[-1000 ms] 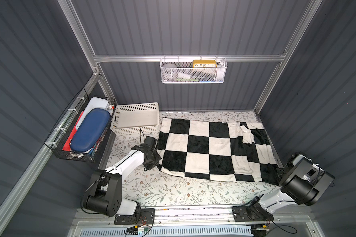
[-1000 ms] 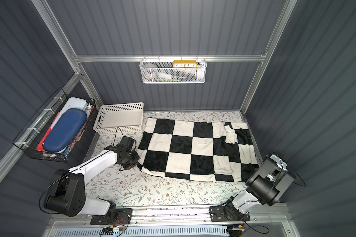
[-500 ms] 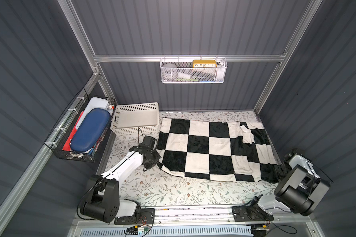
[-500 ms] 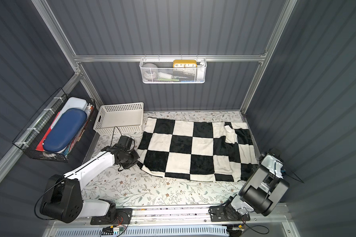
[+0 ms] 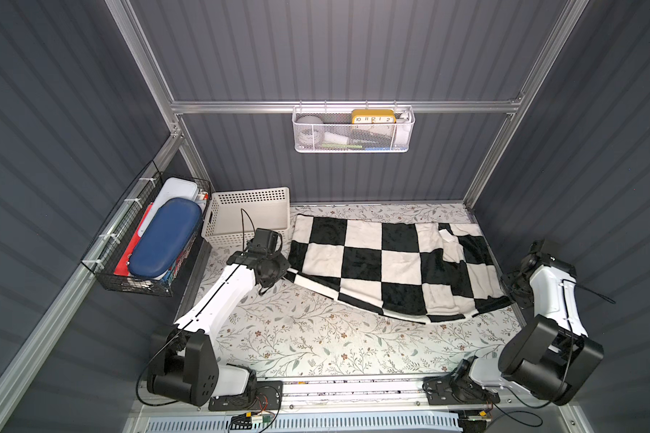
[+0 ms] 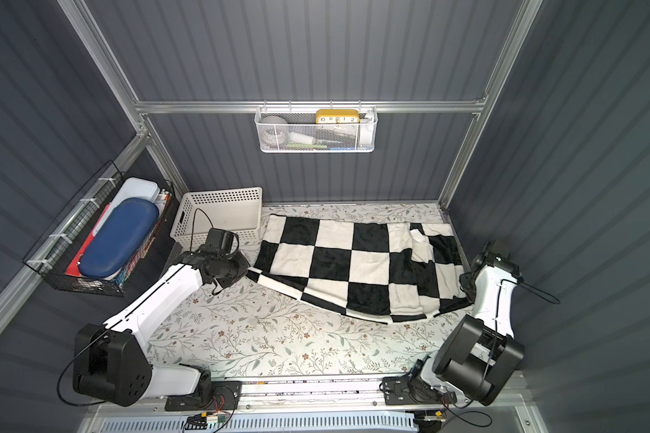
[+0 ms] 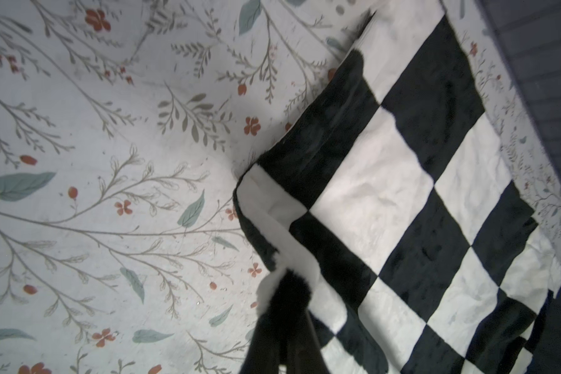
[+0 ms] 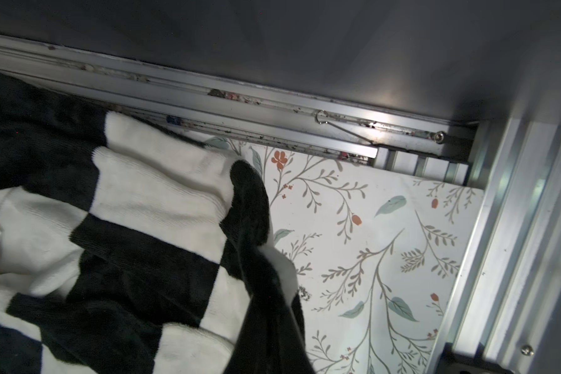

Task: Roll up the pillowcase
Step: Fold the pillowcase at the center of the board.

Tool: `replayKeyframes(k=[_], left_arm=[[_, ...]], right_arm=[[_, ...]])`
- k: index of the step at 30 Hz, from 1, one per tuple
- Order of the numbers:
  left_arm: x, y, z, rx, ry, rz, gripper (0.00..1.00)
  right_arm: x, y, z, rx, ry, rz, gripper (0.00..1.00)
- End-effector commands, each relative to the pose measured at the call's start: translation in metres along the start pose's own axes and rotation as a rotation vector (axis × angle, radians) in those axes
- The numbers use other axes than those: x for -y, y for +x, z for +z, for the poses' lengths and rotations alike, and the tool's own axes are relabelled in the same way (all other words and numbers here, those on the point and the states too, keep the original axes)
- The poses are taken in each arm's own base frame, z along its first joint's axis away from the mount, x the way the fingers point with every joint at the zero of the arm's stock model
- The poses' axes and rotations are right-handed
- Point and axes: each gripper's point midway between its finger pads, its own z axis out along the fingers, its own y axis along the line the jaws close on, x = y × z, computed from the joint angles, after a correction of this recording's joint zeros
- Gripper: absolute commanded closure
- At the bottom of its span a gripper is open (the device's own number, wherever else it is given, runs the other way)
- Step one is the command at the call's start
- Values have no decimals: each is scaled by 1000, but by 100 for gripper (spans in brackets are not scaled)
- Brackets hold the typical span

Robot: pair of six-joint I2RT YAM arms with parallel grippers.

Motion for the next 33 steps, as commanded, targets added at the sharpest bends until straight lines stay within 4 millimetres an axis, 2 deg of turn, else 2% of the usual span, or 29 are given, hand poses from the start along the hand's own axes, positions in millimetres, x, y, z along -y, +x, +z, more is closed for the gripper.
replayKeyframes(k=[1, 7, 12, 19, 21, 27, 30, 33], left_arm=[[8, -22, 0, 53, 0, 25, 100], [43, -54, 7, 110, 61, 44, 100], [83, -89, 11, 154, 125, 57, 100], [101, -103, 14, 174, 159, 76, 100], [104, -103, 17, 174, 166, 76, 100], [119, -119, 19, 213, 188, 100, 100], [126, -121, 30, 194, 197, 117, 100], [136, -131, 43, 202, 196, 129, 100]], right_arm=[[-7, -10, -6, 14, 3, -10, 100], [-36, -34, -8, 57, -81, 54, 100], [-68, -49, -3, 87, -190, 100, 100], [-108, -47, 1, 103, -303, 111, 100], [-121, -49, -4, 127, -344, 119, 100], [-167, -69, -19, 191, -451, 107, 100], [-183, -82, -16, 227, -462, 110, 100], [-194, -87, -4, 216, -435, 91, 100]])
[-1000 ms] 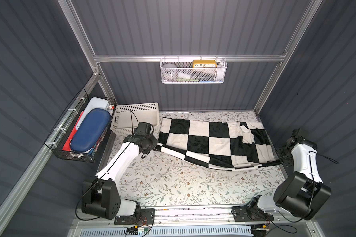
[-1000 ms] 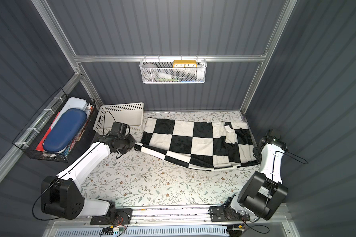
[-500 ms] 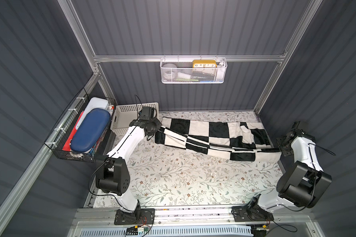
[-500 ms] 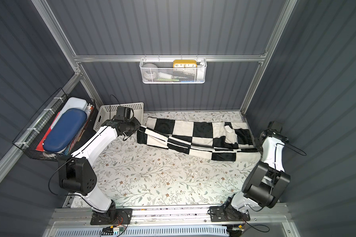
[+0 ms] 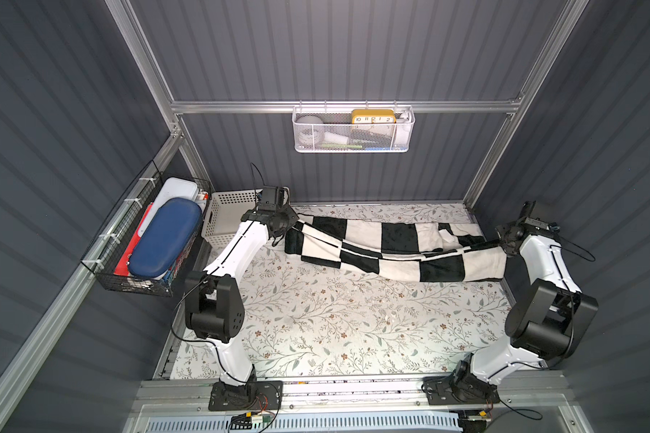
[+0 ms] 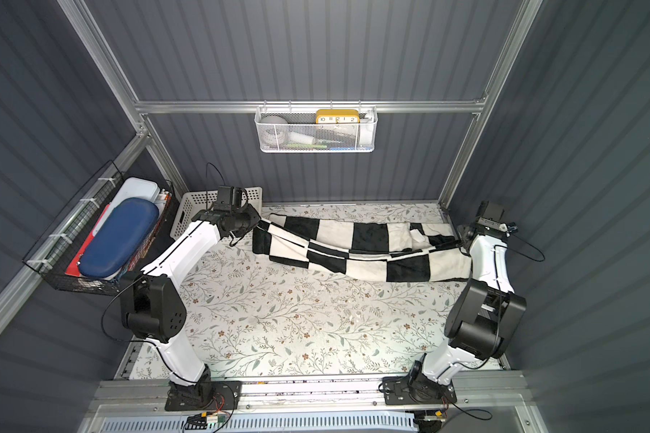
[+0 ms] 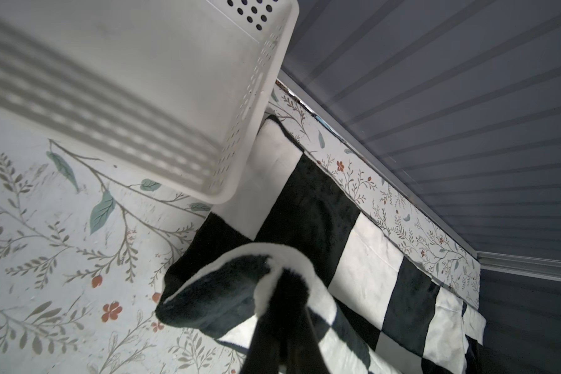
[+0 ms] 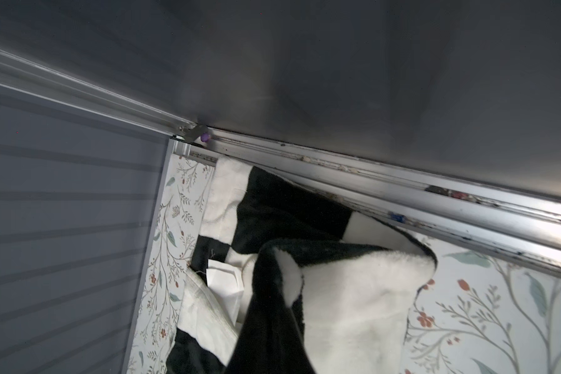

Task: Roll up the pillowcase
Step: Fold the pillowcase at the center of the board.

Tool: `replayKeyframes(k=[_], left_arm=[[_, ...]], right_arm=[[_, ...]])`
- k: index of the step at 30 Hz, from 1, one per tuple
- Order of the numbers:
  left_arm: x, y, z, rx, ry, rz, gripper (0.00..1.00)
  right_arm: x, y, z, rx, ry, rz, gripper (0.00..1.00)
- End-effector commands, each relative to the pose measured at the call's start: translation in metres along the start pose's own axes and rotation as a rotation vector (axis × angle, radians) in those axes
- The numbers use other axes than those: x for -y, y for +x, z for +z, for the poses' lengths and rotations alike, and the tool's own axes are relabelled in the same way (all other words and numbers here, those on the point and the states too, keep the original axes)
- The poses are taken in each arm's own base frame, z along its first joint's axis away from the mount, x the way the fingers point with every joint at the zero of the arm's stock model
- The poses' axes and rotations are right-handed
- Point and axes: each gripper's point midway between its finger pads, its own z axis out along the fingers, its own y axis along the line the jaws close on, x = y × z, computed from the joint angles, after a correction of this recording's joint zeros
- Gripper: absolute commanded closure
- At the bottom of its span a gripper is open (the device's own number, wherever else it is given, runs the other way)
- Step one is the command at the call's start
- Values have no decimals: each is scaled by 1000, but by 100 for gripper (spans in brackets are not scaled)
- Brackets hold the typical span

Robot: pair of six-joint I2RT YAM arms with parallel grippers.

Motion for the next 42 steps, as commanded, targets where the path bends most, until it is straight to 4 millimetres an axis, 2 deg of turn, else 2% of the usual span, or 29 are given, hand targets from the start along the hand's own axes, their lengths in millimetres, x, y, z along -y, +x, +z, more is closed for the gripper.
replayKeyframes(k=[1, 3, 9, 14, 23, 36, 37, 39, 40, 41, 42], left_arm=[[11, -16, 14, 27, 26, 30, 100], [14, -23, 21, 39, 19, 33, 100], [24, -42, 35, 79, 17, 42, 100], [25, -53, 50, 103, -9, 45, 100], [13, -50, 82, 93, -59, 47, 100], [11, -56, 107, 108, -83, 45, 100], [12, -57, 110, 110, -81, 44, 97], [15, -58, 115, 116, -66, 43, 84], [20, -61, 117, 127, -42, 50, 67], [23, -64, 118, 141, -28, 56, 56], [27, -68, 117, 156, -12, 59, 46]], right_arm=[[-10, -12, 14, 47, -2, -2, 100], [-13, -16, 22, 58, 4, 8, 100], [-36, -26, 39, 83, -17, -3, 100], [-45, -29, 59, 79, -9, -15, 100], [-52, -20, 98, 63, 16, -50, 100], [-59, -7, 142, 46, 14, -73, 100], [-60, -7, 146, 45, 11, -69, 100], [-64, -5, 151, 40, -8, -62, 96], [-67, -4, 154, 40, -25, -58, 86], [-69, -3, 155, 42, -33, -63, 79], [-70, -3, 155, 50, -33, -64, 67]])
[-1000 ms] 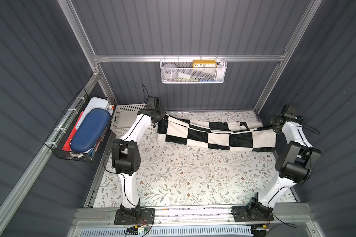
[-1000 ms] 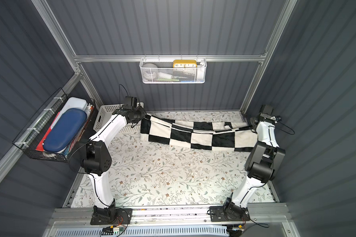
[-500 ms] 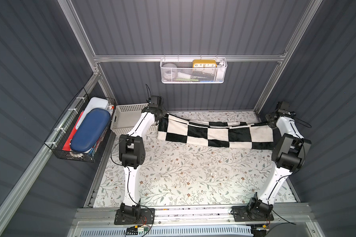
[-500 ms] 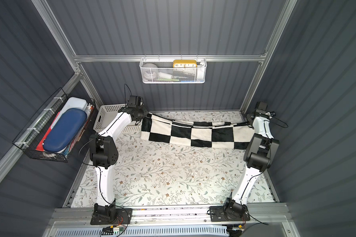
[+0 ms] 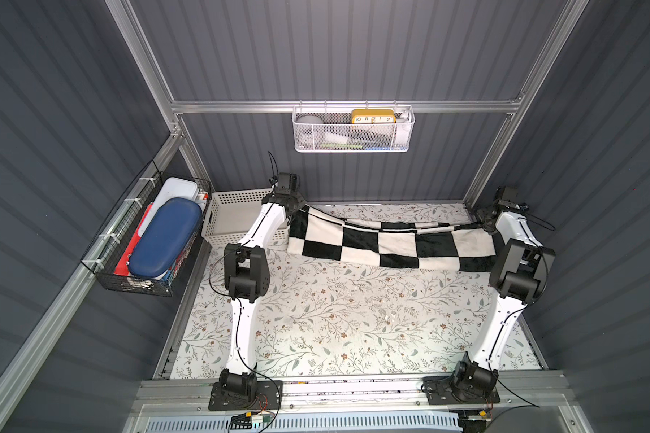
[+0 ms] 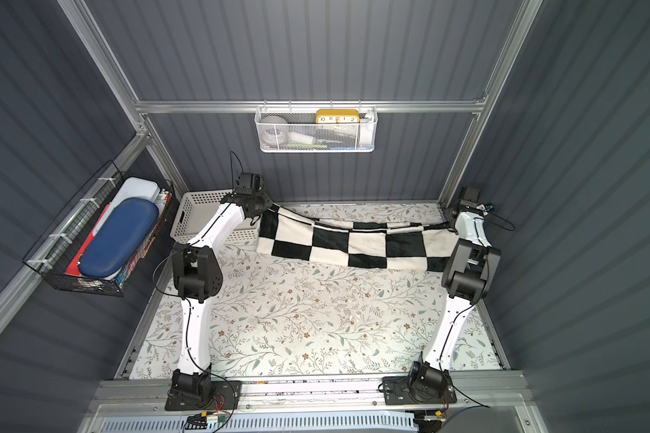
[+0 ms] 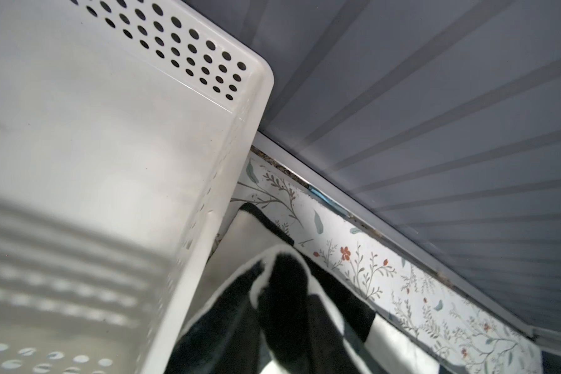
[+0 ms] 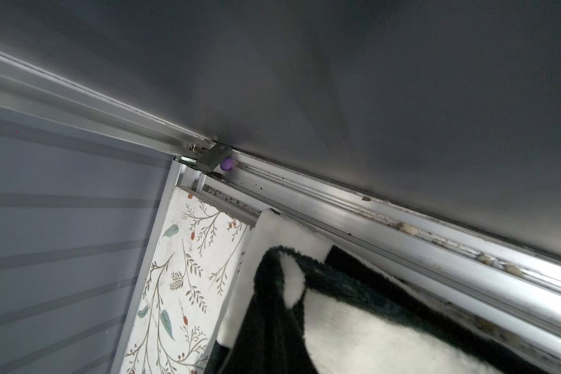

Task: Roll up the pillowcase
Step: Fold the pillowcase at the center of the board.

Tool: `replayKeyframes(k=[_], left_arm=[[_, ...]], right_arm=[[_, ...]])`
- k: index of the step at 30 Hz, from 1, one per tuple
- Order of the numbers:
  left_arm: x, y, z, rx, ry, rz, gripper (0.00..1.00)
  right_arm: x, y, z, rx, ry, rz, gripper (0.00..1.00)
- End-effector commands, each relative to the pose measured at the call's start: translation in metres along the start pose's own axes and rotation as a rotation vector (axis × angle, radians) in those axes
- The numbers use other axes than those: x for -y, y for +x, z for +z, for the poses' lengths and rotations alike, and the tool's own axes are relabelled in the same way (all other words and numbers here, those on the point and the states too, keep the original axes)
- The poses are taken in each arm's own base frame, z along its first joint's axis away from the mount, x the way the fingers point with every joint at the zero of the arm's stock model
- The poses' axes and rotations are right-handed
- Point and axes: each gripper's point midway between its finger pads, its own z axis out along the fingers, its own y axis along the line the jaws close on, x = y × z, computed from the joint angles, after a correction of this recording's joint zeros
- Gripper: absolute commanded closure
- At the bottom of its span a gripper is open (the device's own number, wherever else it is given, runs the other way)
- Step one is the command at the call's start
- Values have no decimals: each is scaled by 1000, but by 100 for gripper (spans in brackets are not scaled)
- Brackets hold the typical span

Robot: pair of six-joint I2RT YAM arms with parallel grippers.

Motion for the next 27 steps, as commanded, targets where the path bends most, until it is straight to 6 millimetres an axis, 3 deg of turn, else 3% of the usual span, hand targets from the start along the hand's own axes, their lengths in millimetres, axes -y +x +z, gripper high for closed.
replayKeyframes(k=[1, 2, 5, 9, 12, 13, 15, 16, 17, 19, 20, 23, 27], left_arm=[[8, -20, 3, 72, 40, 12, 30], [12, -24, 2, 84, 56, 8, 8], [19, -33, -4, 110, 76, 8, 1], [33, -41, -20, 139, 128, 17, 1], [52, -24, -33, 116, 160, 85, 3], [59, -13, -37, 102, 168, 116, 5], [69, 8, -46, 78, 179, 172, 14], [73, 19, -50, 71, 187, 203, 25], [76, 32, -53, 57, 196, 228, 41], [77, 58, -55, 10, 217, 262, 91], [76, 70, -54, -21, 216, 269, 100], [65, 104, -48, -116, 233, 264, 100], [56, 139, -44, -232, 273, 260, 100]], right_arm=[[-4, -18, 7, 53, -28, 19, 52], [-7, -18, 8, 50, -45, 19, 51], [-12, -20, 3, 52, -69, 11, 45], [-16, -22, -5, 50, -93, 10, 41], [-21, -9, -17, -6, -128, -10, 41], [-23, 1, -21, -35, -155, -8, 47], [-29, 23, -31, -109, -219, -7, 72], [-31, 38, -37, -149, -247, -11, 92], [-36, 51, -44, -172, -287, -28, 100], [-42, 77, -56, -230, -332, -66, 100], [-47, 90, -61, -257, -351, -88, 100], [-55, 129, -80, -348, -382, -149, 100], [-51, 175, -78, -491, -357, -189, 100]])
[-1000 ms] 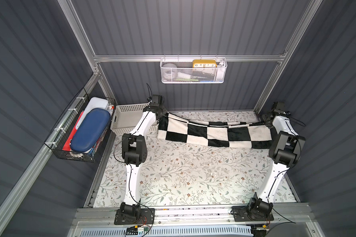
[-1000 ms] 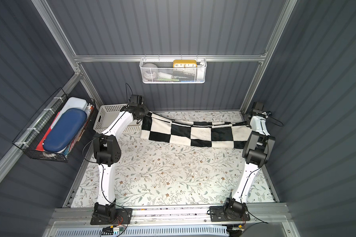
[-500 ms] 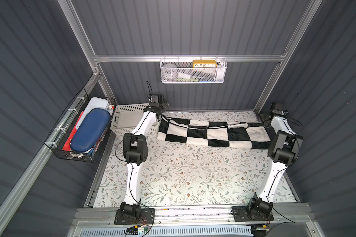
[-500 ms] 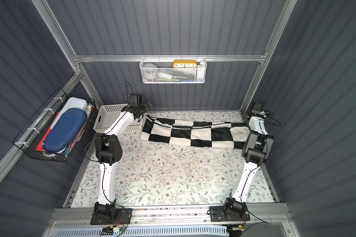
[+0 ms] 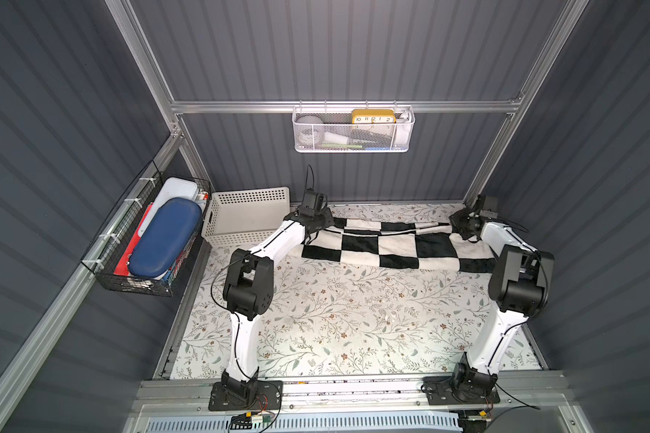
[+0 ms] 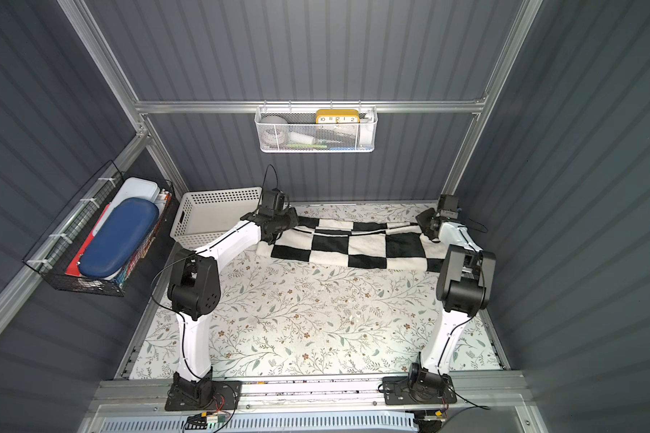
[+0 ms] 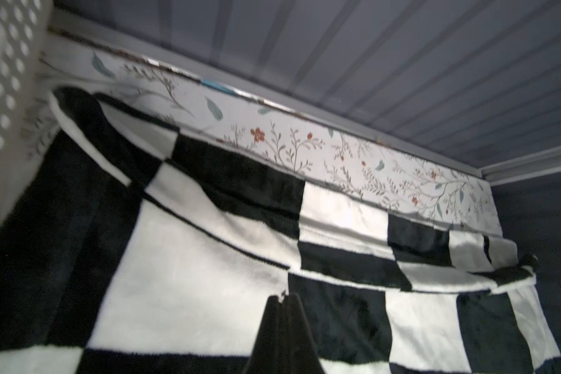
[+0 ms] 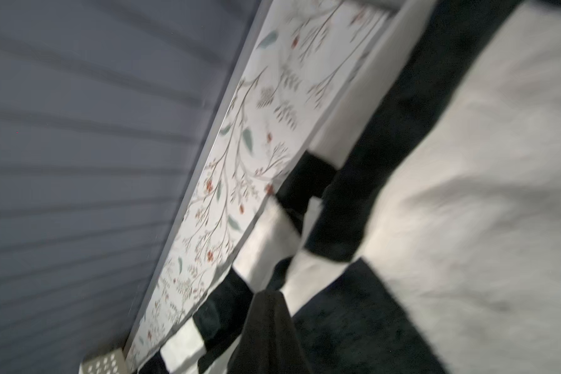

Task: Roll up the pillowcase
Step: Fold the pillowcase at the center of the board.

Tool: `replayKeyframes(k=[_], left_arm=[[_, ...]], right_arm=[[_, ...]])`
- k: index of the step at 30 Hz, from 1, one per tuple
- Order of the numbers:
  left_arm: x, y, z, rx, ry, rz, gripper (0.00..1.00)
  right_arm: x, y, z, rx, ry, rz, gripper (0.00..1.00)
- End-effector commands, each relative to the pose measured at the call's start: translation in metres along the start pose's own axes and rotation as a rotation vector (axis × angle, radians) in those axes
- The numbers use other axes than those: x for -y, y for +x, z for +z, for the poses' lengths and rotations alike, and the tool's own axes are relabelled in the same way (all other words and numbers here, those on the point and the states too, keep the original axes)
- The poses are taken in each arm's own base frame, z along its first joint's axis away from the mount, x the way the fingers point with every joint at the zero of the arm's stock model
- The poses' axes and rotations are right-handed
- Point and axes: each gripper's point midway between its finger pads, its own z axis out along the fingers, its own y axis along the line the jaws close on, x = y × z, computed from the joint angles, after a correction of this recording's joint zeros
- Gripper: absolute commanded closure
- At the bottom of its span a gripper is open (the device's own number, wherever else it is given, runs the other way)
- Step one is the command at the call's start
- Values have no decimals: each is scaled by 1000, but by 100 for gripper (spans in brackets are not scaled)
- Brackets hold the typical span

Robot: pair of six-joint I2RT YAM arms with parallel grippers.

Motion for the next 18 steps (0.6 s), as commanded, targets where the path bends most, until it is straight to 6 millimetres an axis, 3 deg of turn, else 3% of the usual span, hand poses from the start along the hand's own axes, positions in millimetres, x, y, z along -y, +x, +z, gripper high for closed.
replayKeyframes(k=[1, 7, 11, 14, 18], left_arm=[[-5, 15, -1, -68, 50, -4, 100], [-12, 43, 4, -158, 54, -11, 100], [-11, 43, 4, -163, 65, -5, 100], [-12, 48, 8, -177, 71, 0, 100], [-11, 52, 14, -193, 87, 6, 100]], right_arm=[[1, 38, 15, -143, 5, -13, 100], [-7, 59, 25, -225, 54, -24, 100], [-6, 72, 0, -212, 40, -44, 100], [-13, 64, -23, -146, 19, -95, 100], [-37, 45, -29, -101, -36, -143, 100]])
